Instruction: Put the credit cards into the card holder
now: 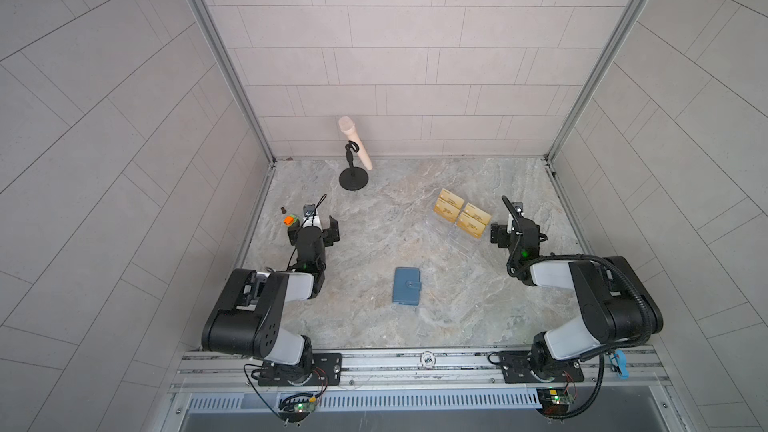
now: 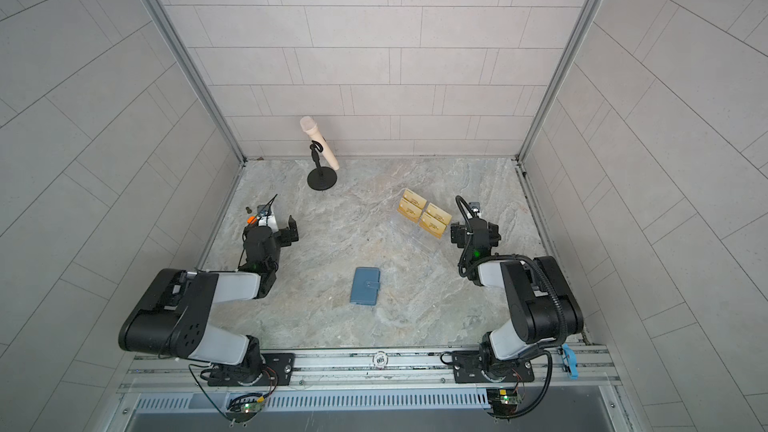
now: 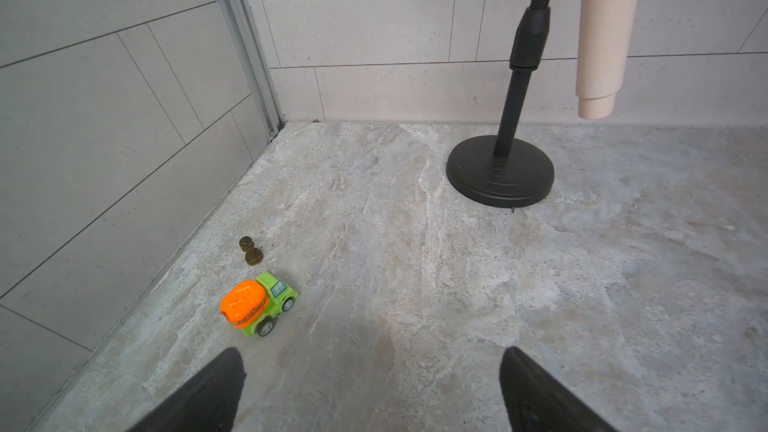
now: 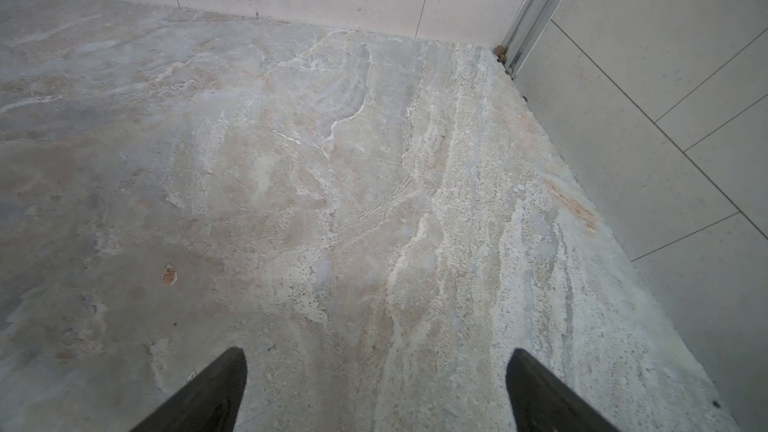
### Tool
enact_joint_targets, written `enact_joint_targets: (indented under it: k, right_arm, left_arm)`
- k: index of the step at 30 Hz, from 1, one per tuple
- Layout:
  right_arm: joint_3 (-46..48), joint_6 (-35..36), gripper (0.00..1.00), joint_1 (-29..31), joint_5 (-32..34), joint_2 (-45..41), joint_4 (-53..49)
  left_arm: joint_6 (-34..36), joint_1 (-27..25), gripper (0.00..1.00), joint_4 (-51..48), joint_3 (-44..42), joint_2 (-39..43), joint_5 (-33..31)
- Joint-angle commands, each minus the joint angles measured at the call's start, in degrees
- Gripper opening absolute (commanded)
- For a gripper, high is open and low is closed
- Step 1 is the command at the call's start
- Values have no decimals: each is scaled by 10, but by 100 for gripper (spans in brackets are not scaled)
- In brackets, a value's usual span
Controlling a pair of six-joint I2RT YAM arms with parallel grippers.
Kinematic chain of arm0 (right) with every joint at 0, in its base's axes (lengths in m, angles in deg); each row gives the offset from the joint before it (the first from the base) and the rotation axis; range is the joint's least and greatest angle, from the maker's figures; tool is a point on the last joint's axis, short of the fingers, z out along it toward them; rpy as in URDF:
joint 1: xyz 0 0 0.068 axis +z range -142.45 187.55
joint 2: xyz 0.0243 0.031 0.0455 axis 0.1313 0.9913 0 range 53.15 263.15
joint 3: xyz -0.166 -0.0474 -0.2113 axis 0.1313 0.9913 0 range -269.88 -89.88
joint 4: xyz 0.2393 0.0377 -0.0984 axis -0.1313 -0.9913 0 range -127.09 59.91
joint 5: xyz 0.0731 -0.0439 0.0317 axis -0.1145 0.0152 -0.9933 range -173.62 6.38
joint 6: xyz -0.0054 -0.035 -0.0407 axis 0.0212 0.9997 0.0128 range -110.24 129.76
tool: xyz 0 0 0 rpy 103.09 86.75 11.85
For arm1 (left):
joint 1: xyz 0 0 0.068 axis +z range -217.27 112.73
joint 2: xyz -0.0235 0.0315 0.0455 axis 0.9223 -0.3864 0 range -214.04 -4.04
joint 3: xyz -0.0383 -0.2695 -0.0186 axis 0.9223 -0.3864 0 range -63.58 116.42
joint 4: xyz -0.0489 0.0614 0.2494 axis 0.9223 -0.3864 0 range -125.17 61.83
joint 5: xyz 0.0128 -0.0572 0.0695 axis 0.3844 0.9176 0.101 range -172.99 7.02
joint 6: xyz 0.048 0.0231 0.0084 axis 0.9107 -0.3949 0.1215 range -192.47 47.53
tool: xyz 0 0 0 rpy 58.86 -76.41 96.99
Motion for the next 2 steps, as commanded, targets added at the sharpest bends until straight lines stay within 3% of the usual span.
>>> enact_joint_targets:
  k: [1, 2]
  right_arm:
    - [-6, 4, 100, 0, -3, -3, 7]
    - [-6, 5, 100, 0, -3, -3, 7]
  left_arm:
    - [6, 4, 100, 2, 10, 4, 16]
    - [7, 3, 100, 6, 6, 6, 18]
